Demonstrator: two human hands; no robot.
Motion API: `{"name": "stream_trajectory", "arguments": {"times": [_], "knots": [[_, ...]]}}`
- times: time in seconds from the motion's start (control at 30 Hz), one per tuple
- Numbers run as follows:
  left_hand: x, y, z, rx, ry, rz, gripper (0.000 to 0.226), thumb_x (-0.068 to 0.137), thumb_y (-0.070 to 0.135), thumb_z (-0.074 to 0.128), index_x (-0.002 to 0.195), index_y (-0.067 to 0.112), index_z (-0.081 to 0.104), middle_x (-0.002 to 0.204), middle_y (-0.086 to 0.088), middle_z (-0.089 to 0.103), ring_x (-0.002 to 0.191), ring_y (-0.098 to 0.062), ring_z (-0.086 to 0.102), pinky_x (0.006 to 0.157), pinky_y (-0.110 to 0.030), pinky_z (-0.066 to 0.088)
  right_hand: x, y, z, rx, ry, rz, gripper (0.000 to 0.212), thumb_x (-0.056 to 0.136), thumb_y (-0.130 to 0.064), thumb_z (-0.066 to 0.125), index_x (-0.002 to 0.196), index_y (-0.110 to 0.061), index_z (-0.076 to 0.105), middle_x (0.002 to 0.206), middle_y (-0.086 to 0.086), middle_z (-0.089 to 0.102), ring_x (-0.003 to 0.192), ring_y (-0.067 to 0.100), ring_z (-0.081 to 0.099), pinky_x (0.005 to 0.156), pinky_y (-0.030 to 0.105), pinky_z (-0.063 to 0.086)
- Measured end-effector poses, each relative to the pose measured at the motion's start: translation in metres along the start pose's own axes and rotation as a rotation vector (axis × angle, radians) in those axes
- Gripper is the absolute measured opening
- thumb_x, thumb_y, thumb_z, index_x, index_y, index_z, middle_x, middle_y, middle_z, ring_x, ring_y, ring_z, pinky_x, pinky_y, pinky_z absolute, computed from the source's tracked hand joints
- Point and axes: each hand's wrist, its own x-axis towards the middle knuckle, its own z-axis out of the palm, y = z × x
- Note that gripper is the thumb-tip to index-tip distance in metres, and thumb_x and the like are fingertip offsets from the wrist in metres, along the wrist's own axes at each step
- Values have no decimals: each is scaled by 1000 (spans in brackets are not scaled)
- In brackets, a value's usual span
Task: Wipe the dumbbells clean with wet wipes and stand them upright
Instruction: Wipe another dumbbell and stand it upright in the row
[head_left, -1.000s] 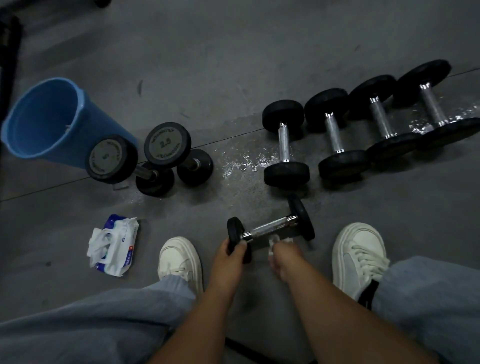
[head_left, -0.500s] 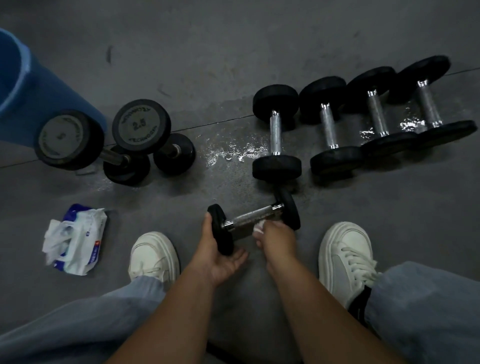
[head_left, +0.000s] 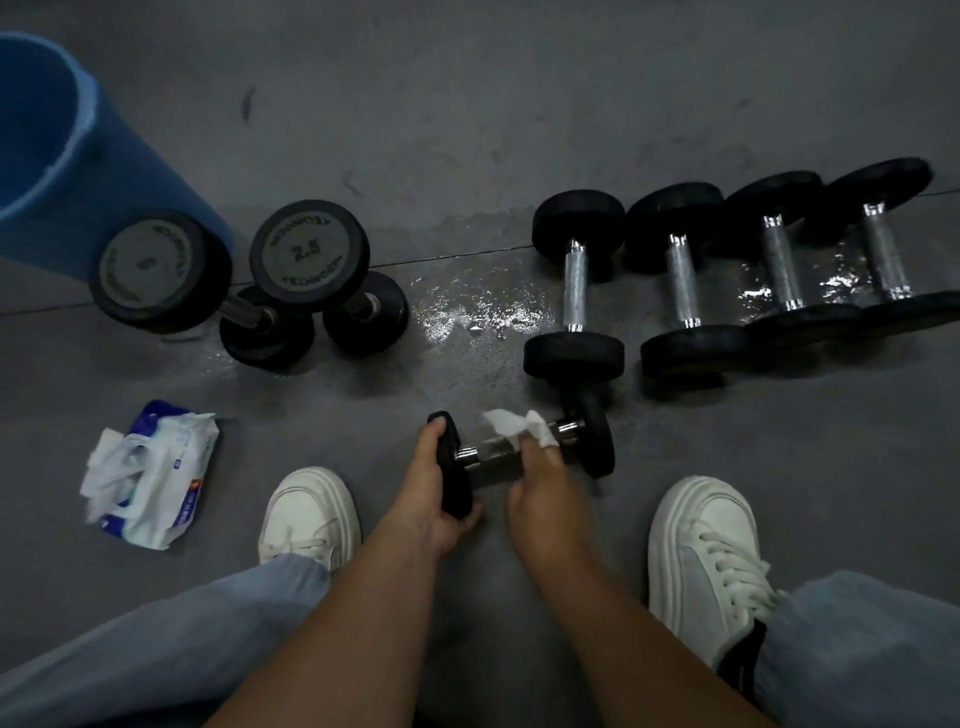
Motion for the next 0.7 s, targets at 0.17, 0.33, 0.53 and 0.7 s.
{"name": "stream_trajectory", "arguments": {"times": [0.17, 0.33, 0.53, 0.7], "knots": [[-27, 2, 4, 84, -1, 223, 83, 62, 67, 73, 125, 15, 59, 110, -11, 70, 91, -26, 70, 68, -31, 55, 0, -9, -30, 144, 92, -9, 39, 84, -12, 52, 121, -15, 63, 129, 3, 58, 117, 20, 56, 97, 17, 37], [-84, 24, 5, 677, 244, 858, 121, 55, 51, 88, 153, 22, 23, 150, -9, 33, 134, -24, 40, 110, -30, 32, 3, -48, -75, 25, 338, 18, 36, 82, -9, 51, 118, -12, 54, 145, 7, 41, 116, 29, 50, 87, 35, 48], [-107, 10, -7, 1387, 330, 1215, 115, 54, 53, 80, 151, 31, 22, 146, -9, 21, 129, -33, 33, 106, -38, 37, -25, -43, -107, -459, 351, -135, 63, 60, -14, 76, 119, -13, 54, 126, 10, 55, 107, 30, 53, 75, 40, 51], [-110, 19, -24, 1630, 480, 885, 129, 59, 70, 71, 153, 38, -12, 159, -13, -3, 141, -40, 21, 111, -50, 33, -49, -32, -92, -578, 205, -196, 58, 55, -9, 72, 112, -15, 64, 125, 11, 59, 114, 32, 54, 81, 41, 50]]}}
